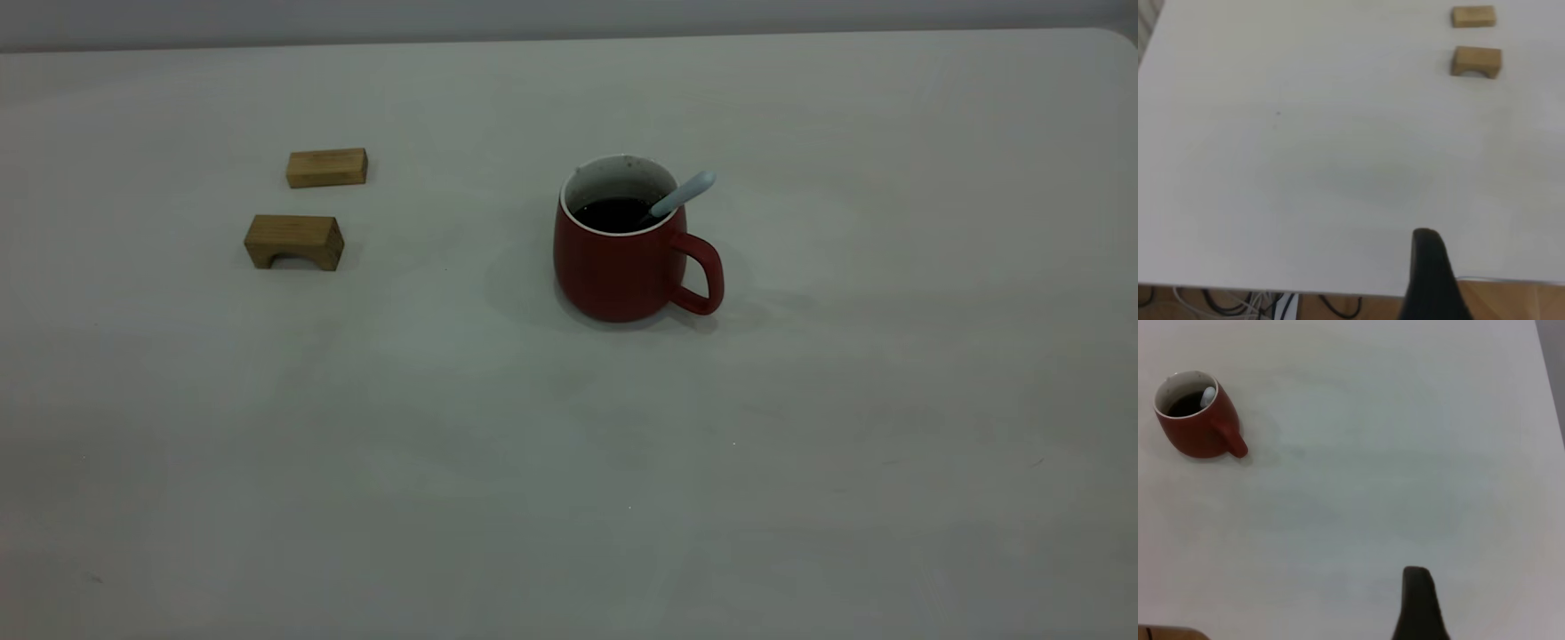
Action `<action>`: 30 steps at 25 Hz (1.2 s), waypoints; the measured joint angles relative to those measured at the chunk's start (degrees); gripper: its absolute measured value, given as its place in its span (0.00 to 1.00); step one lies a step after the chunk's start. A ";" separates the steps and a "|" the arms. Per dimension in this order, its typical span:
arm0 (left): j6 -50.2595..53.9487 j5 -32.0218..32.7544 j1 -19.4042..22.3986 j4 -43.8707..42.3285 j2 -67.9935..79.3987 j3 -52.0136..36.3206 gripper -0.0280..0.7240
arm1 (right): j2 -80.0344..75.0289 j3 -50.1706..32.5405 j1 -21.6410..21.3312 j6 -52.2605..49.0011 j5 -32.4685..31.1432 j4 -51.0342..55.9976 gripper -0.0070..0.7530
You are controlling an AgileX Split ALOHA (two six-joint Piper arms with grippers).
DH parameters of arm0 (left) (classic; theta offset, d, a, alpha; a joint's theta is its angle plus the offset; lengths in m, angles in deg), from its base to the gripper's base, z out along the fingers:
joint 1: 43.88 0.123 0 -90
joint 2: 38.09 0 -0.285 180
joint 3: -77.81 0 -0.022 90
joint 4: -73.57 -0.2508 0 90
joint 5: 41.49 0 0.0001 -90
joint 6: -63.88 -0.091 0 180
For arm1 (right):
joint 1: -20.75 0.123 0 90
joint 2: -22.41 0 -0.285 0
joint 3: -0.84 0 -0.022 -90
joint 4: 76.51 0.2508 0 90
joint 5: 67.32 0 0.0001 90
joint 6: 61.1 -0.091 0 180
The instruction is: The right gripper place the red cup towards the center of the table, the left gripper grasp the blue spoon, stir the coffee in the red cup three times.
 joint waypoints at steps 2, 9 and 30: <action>-1.02 0.00 0.00 1.04 0.00 0.00 0.79 | 0.00 0.00 0.00 0.00 0.00 0.00 0.78; -1.57 0.00 0.00 1.56 -0.05 0.00 0.79 | 0.00 0.00 0.00 0.00 0.00 0.00 0.78; -1.57 0.00 0.00 1.58 -0.05 0.00 0.79 | 0.00 0.00 0.00 0.00 0.00 0.00 0.78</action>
